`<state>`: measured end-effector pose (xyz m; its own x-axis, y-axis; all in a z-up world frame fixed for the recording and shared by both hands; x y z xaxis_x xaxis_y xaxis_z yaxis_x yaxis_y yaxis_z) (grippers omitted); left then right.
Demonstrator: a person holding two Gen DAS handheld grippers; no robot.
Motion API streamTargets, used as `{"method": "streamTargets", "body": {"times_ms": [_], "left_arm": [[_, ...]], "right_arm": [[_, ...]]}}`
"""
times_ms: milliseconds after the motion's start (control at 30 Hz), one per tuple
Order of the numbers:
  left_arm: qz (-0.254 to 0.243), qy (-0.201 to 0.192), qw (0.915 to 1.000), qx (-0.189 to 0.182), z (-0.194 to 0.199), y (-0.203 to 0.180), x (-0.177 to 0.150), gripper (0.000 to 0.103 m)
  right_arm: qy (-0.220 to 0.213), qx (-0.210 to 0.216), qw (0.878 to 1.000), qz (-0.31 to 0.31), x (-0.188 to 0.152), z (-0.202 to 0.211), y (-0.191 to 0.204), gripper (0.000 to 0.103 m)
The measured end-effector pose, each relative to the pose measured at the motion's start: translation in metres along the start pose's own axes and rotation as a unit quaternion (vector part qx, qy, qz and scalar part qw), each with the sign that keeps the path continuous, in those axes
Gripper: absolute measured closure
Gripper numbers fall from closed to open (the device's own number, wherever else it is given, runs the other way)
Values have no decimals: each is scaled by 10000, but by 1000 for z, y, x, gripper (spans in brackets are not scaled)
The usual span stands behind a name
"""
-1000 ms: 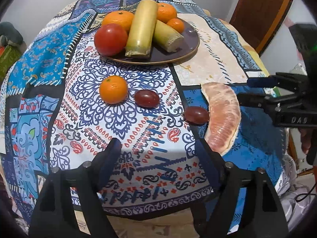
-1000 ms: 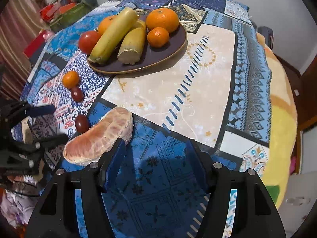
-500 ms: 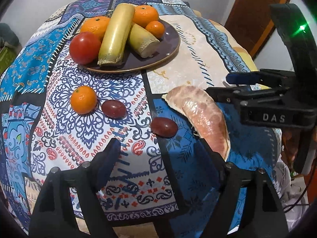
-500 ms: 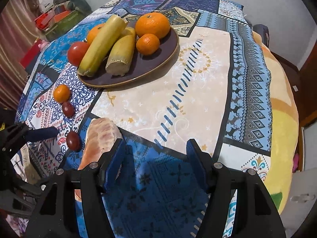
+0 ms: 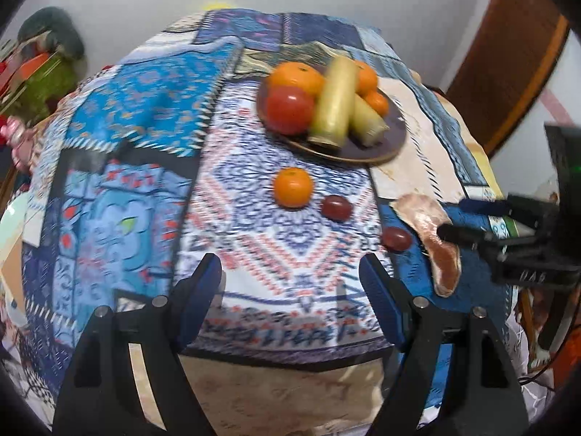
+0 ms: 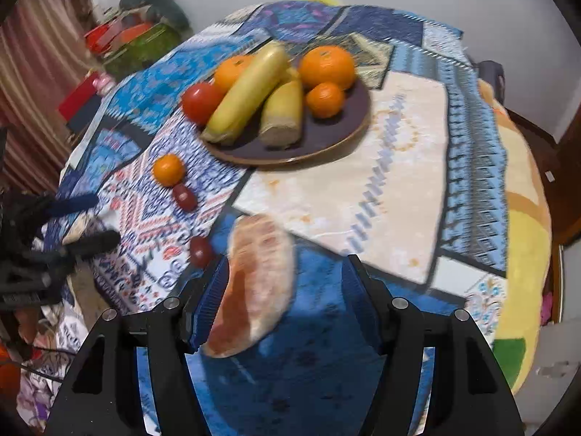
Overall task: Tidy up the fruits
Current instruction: 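Grasp the peeled pomelo segment with the right tool and lift it, then grasp a tangerine with the left tool while the right tool carries the pomelo to the plate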
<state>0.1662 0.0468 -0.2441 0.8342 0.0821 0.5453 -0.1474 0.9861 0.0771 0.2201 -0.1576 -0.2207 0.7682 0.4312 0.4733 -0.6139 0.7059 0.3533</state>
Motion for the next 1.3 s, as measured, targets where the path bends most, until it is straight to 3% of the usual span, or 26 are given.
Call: {"method": "streamTargets", "body": {"times_ms": [267, 367, 467, 733, 933, 1133, 1200, 1300], "left_arm": [[223, 26, 9997, 66, -3, 17, -1, 25], [200, 35, 9998, 68, -7, 12, 0, 25], [135, 8, 9999, 104, -8, 10, 1, 25], [121, -25, 9998, 140, -19, 3, 20, 25], [-24, 6, 10000, 82, -35, -8, 38, 41], [-68, 118, 9998, 119, -58, -14, 48, 50], [-3, 157, 9999, -32, -63, -14, 51, 52], [-17, 134, 9997, -203, -64, -17, 53, 65]], "right_arm": [[400, 44, 9991, -136, -9, -32, 3, 42], [381, -30, 9993, -6, -8, -33, 4, 44], [292, 19, 9995, 132, -6, -32, 4, 56], [-95, -23, 9999, -104, -7, -16, -13, 59], [-472, -164, 9986, -160, 4, 6, -26, 59], [-703, -207, 9972, -165, 16, 17, -33, 59], [-734, -217, 9970, -149, 18, 17, -33, 59], [-774, -273, 9966, -109, 23, 17, -34, 59]]}}
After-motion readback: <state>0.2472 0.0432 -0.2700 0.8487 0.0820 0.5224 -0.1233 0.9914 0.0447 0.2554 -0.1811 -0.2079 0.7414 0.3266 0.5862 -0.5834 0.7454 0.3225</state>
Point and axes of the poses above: each gripper's, at about its wrist camera, not at the fingertips, and z roughly against the way its jaws point, y to its left, x to its top, the point moved 2 cm from there along -z, roughly the way its jaws point, and after that the axes turned 13 degrees about x, right-handed, at the moved point
